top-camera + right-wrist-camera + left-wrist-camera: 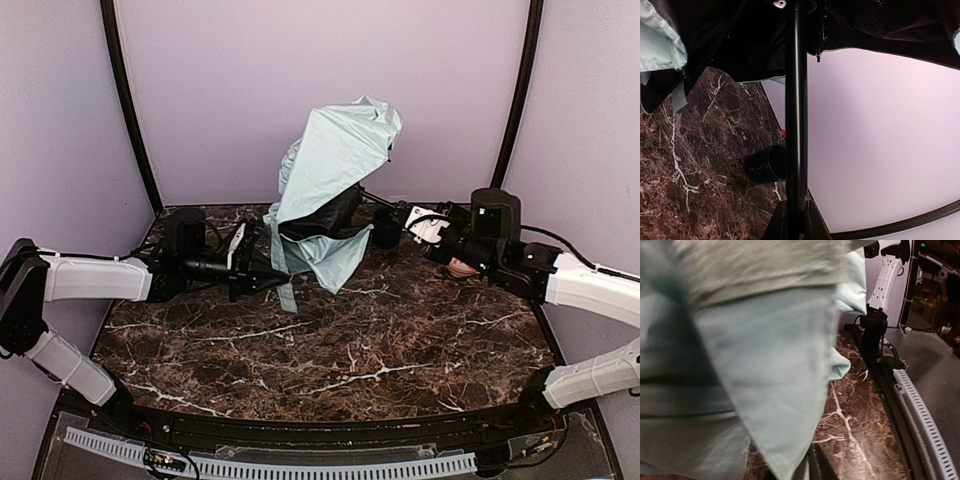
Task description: Put away the umbrella
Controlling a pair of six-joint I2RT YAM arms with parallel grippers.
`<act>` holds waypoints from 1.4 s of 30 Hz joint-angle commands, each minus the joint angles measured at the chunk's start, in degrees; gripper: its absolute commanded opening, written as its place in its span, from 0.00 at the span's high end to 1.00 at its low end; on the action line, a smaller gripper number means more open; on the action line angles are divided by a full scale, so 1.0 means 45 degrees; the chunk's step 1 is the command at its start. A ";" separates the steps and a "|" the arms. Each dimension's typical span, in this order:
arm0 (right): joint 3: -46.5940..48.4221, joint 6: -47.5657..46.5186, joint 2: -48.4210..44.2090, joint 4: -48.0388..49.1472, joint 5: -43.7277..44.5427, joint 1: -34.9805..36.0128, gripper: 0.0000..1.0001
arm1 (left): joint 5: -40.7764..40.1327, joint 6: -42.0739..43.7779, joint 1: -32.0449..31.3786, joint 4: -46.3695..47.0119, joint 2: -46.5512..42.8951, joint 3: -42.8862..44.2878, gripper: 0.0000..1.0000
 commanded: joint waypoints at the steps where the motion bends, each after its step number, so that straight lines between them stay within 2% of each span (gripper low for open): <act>1: 0.0950 0.1036 -0.0753 0.0912 -0.0831 -0.0219 1.00 | 0.0955 0.0042 -0.0065 0.0514 -0.0183 0.0060 1.00; 6: 0.2282 0.2569 -0.0824 -0.0414 -0.1764 -0.0316 1.00 | 0.0809 0.0001 -0.0127 0.0961 0.0437 -0.0377 1.00; 10: 0.3972 0.3937 -0.0360 -0.1703 -0.1956 -0.0319 1.00 | 0.0415 0.0032 -0.0617 0.0390 0.1278 0.0278 1.00; 12: 0.4283 0.4089 -0.0070 -0.1696 -0.1395 -0.0324 1.00 | -0.0011 0.0051 -0.1337 0.0360 0.1146 0.0553 1.00; 15: 0.4452 0.3829 0.0474 -0.1349 0.0558 -0.0330 1.00 | -0.0459 0.0271 -0.2420 0.0140 0.0372 0.1006 1.00; 17: 0.4362 0.3813 0.0697 -0.0952 0.1007 -0.0413 1.00 | -0.0800 0.0661 -0.3108 0.0041 -0.0146 0.1188 1.00; 20: 0.4746 0.4800 0.1080 -0.1009 -0.0073 -0.0735 1.00 | -0.1644 0.2225 -0.4276 -0.1606 -0.0212 0.1912 1.00; 23: 0.5096 0.5330 0.1159 -0.1036 -0.1135 -0.0994 1.00 | -0.1967 0.3369 -0.4677 -0.3493 0.0328 0.2557 1.00; 27: 0.5176 0.4763 0.0276 -0.2756 -0.4768 -0.1422 1.00 | -0.4361 0.4514 -0.4254 -0.4143 -0.0267 0.1529 1.00; 32: 0.4741 0.4041 -0.1022 -0.4982 -0.7427 -0.1451 1.00 | -0.4554 0.4389 -0.2209 -0.3421 -0.0534 0.0778 1.00; 37: 0.4290 0.3571 -0.1581 -0.6409 -0.8660 -0.1449 1.00 | -0.5093 0.5245 -0.1444 -0.2688 0.0262 0.1132 1.00; 42: 0.3080 0.3199 -0.2116 -0.6982 -0.8697 -0.1423 1.00 | -0.4558 0.5973 -0.0709 -0.0056 0.0530 0.0409 1.00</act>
